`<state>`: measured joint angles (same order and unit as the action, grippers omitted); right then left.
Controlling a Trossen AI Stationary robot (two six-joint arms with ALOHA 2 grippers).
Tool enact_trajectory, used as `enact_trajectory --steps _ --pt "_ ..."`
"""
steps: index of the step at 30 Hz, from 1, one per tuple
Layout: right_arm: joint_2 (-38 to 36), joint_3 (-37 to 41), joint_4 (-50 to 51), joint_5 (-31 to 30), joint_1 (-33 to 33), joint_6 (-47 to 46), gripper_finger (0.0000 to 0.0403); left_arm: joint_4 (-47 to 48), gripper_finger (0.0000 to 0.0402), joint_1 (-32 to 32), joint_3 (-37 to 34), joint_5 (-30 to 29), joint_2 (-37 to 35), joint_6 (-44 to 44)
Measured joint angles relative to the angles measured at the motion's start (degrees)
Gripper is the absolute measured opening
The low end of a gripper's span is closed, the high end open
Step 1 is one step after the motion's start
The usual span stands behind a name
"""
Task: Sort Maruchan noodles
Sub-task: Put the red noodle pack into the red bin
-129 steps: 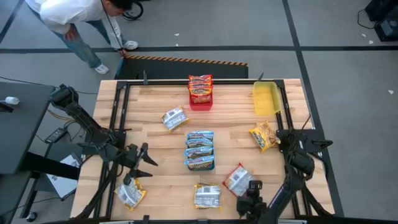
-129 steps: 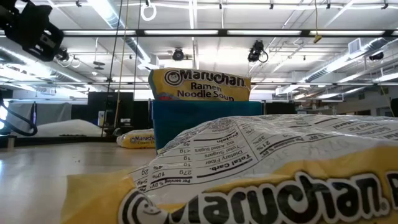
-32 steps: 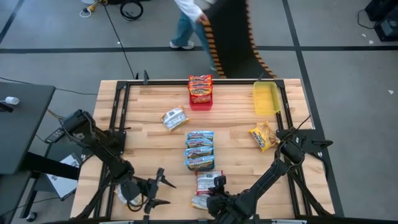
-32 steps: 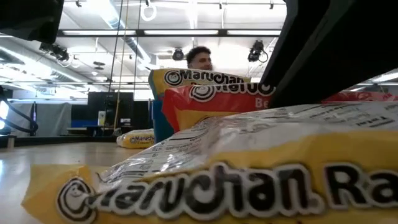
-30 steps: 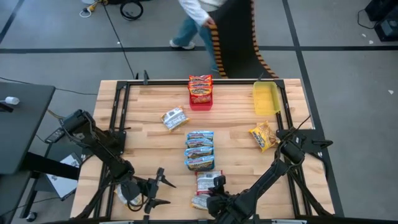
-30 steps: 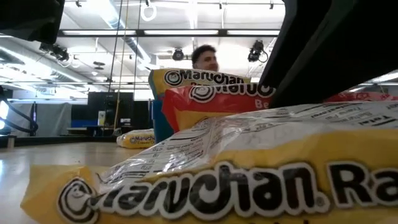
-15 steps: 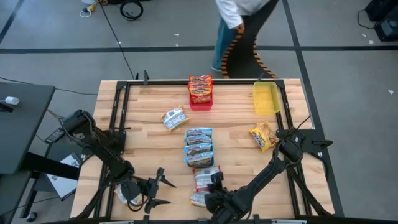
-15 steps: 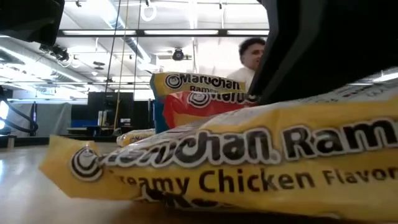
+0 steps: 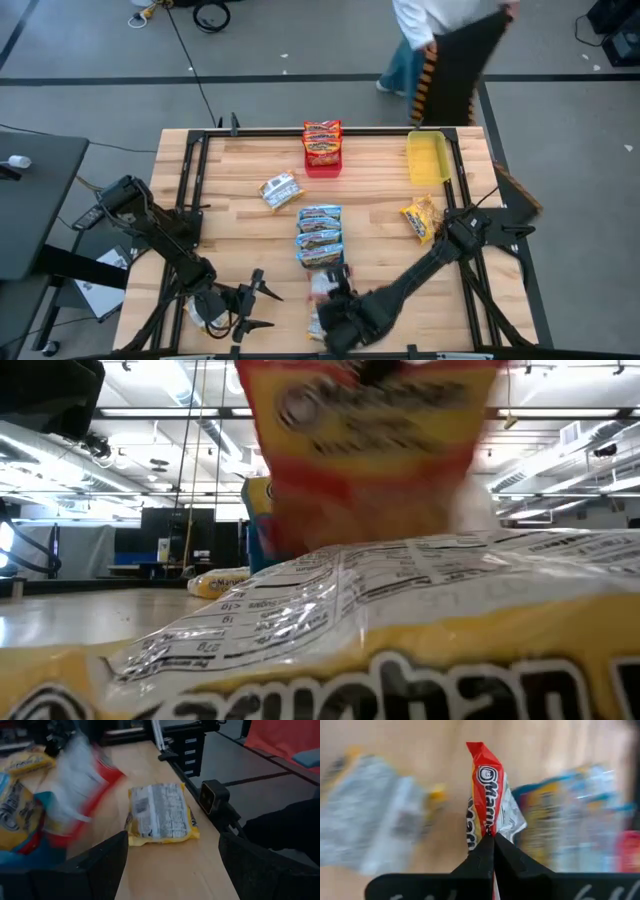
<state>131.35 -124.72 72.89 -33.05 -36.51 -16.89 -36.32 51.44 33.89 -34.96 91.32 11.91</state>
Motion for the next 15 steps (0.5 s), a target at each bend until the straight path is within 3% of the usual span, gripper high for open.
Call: enact_trajectory --steps 6,15 --pt "-0.31 -10.29 9.11 -3.15 6.29 11.03 0.0004 14.27 0.0311 -0.13 0.02 -1.43 -7.63 9.42" --pt "-12.74 -6.99 4.51 -0.35 21.53 23.84 0.0002 29.96 0.0277 -0.16 0.02 -8.07 -16.61 7.98"
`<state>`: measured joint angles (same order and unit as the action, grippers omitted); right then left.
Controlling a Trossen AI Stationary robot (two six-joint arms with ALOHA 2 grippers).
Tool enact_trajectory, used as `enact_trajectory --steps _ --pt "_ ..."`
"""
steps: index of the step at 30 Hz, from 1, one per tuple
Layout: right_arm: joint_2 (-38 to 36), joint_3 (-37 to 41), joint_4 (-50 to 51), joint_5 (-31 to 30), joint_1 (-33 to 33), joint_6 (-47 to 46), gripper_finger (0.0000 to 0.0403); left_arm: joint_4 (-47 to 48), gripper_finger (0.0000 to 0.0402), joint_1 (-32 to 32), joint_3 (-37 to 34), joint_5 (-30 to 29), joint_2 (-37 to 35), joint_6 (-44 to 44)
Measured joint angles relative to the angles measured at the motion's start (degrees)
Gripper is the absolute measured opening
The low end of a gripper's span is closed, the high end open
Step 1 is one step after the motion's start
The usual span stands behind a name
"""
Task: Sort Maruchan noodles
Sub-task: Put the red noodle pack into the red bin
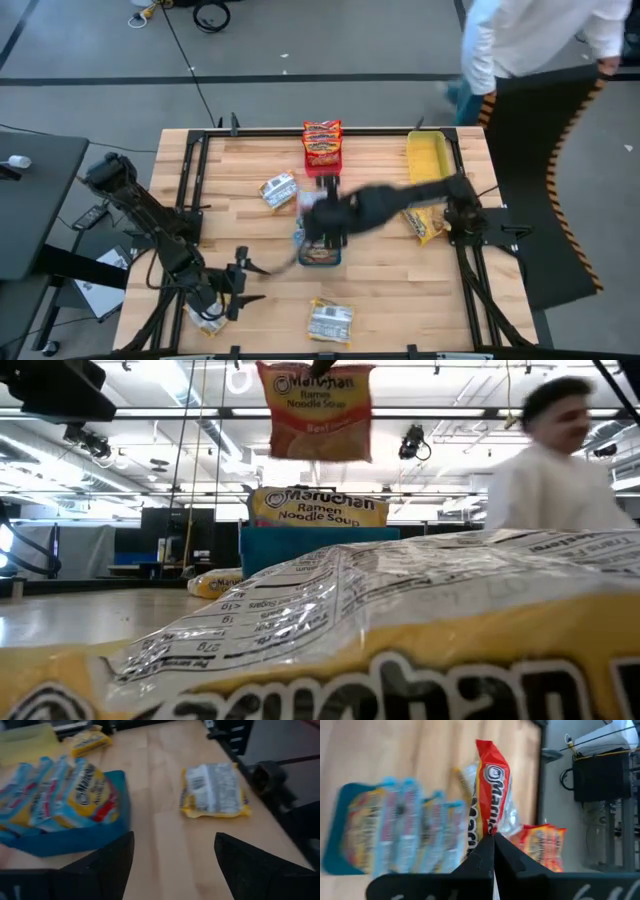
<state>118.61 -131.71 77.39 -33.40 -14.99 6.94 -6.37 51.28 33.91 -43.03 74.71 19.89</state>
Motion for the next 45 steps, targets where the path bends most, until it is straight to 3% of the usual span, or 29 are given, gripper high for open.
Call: enact_trajectory --steps 4,9,15,17,22,27,35,45 --pt "-3.94 -0.01 -3.00 4.61 8.04 4.08 0.0002 2.40 0.0269 -0.21 0.00 -2.79 -0.14 -0.18" --pt "-3.77 0.79 -4.75 12.01 17.75 8.39 0.0002 4.16 0.0262 -1.57 0.00 -1.45 -0.14 0.01" --pt "-3.48 10.20 -14.14 25.34 28.49 13.85 0.0002 6.77 0.0247 -2.49 -0.04 3.81 -2.46 0.68" --pt "-3.43 13.80 -15.81 27.09 31.15 14.07 0.0002 9.20 0.0240 -1.94 -0.04 4.29 -4.45 1.63" --pt "-3.39 22.24 -22.95 28.28 34.65 17.40 0.0002 17.96 0.0226 -1.17 -0.04 4.42 -12.59 5.24" --pt "-3.47 27.96 -32.17 34.74 37.15 19.74 0.0002 23.23 0.0222 -2.55 -0.03 4.13 -20.34 5.98" --pt "-3.47 33.11 -38.55 45.76 39.99 21.51 0.0002 24.09 0.0221 -7.25 -0.04 4.18 -27.09 -3.05" --pt "-3.52 37.07 -46.45 49.54 46.85 23.92 0.0002 23.88 0.0221 -18.26 -0.02 4.87 -30.28 -13.02"
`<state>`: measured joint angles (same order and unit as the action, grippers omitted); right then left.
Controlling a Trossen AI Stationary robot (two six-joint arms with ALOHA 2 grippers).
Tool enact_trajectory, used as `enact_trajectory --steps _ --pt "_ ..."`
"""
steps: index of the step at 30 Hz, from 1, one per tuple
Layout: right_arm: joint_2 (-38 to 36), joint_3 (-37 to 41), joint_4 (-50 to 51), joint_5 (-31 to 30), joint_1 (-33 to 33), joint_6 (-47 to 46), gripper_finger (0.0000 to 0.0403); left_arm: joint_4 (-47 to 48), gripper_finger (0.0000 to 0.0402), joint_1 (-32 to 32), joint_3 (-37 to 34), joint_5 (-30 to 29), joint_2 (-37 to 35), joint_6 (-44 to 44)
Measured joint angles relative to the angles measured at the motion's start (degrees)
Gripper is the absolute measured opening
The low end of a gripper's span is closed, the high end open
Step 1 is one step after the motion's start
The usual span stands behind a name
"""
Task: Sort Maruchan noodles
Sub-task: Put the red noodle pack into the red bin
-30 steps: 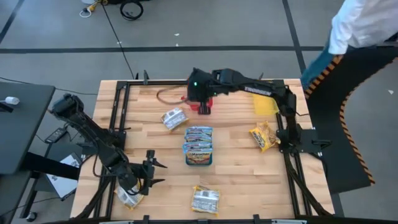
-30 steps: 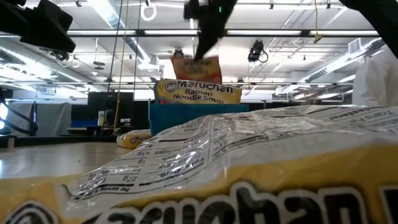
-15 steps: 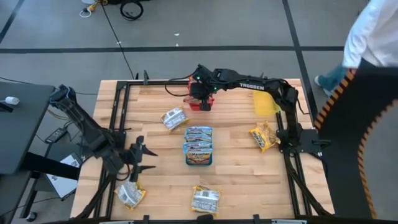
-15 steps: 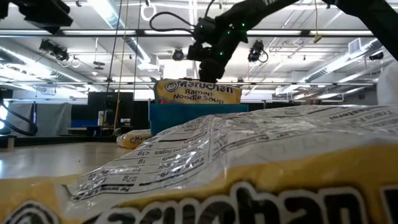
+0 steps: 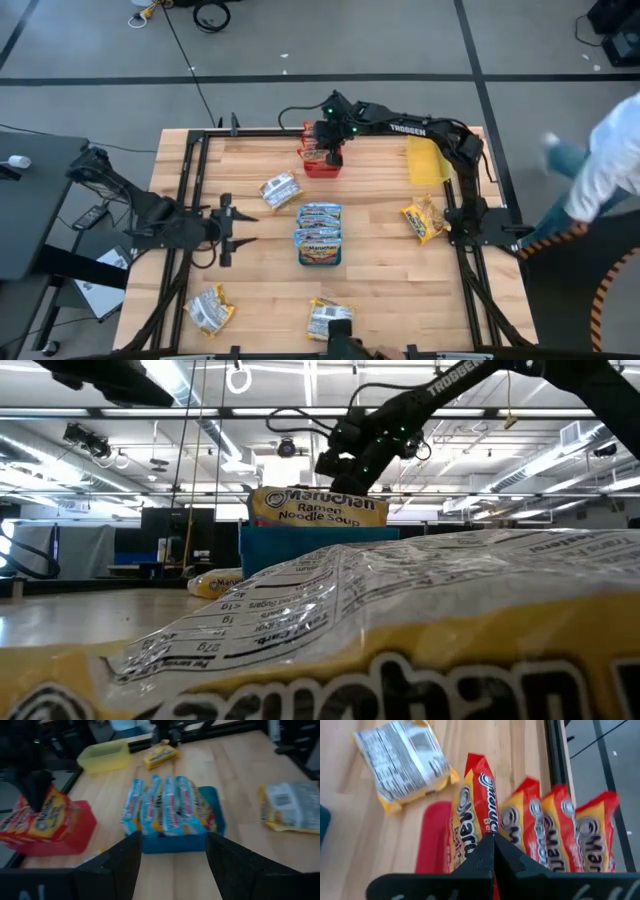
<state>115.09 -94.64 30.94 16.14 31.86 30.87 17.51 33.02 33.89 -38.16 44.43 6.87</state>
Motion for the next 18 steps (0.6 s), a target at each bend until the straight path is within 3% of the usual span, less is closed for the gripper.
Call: enact_trajectory --steps 10,18 --pt "-0.52 6.06 -1.82 -0.36 1.16 0.40 0.0003 -0.08 0.0221 -11.99 0.00 2.68 0.15 -2.53" --pt "-3.15 6.73 0.97 -4.80 -2.91 -0.15 0.0026 0.14 0.0221 -21.35 0.00 12.78 1.00 -1.57"
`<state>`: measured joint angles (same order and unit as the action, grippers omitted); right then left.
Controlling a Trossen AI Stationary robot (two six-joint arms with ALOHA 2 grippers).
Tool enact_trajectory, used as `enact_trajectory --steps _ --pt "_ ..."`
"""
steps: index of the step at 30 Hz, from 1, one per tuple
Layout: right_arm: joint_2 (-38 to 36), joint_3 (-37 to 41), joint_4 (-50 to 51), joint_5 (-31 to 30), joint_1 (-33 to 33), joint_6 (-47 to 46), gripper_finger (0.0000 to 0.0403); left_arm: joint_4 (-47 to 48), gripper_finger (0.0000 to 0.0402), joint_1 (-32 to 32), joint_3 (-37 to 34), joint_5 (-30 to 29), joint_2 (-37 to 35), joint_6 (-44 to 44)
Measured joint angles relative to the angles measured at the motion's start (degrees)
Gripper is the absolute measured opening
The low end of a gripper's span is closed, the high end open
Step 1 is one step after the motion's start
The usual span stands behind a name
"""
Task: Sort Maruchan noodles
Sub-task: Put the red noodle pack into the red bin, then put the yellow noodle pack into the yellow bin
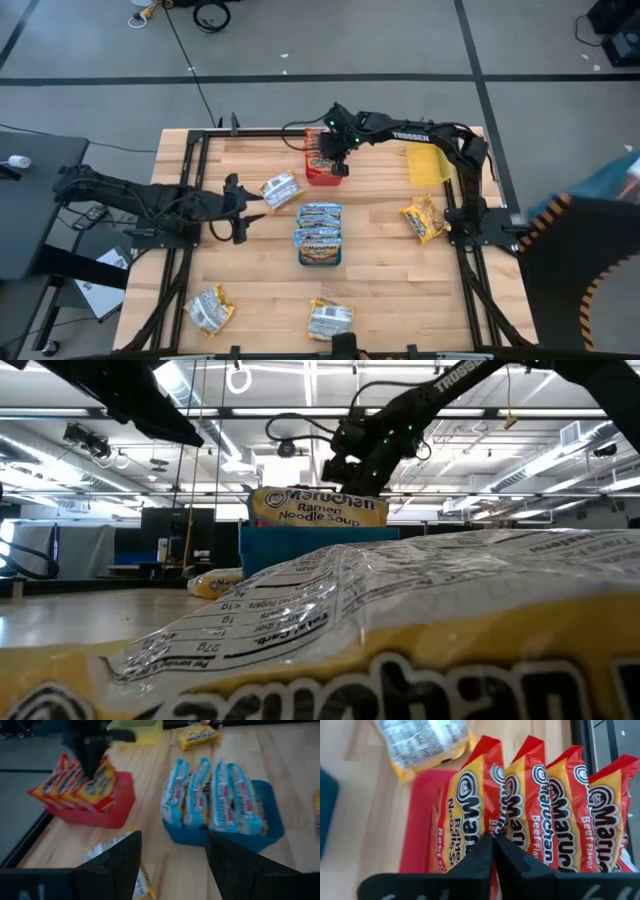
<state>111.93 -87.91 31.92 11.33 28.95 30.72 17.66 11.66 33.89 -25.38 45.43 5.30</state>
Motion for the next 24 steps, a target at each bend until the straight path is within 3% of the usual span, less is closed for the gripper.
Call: enact_trajectory --steps 7,12,19,24 --pt "-7.45 0.04 6.35 -3.43 -3.88 -1.64 0.0078 -0.28 0.0221 -1.92 0.00 0.19 2.55 -0.35" --pt "-13.75 -0.07 16.28 -4.30 -9.74 -9.52 0.0123 -4.76 0.0221 -1.27 0.00 0.16 3.35 1.57" --pt "-20.56 4.46 42.29 -10.77 -26.74 -33.83 0.0125 -17.38 0.0221 3.03 -4.34 0.29 3.96 -0.79" --pt "-25.28 16.24 45.29 -11.28 -39.74 -51.27 0.0124 -34.20 0.0221 5.37 -10.54 0.30 5.59 -4.65"
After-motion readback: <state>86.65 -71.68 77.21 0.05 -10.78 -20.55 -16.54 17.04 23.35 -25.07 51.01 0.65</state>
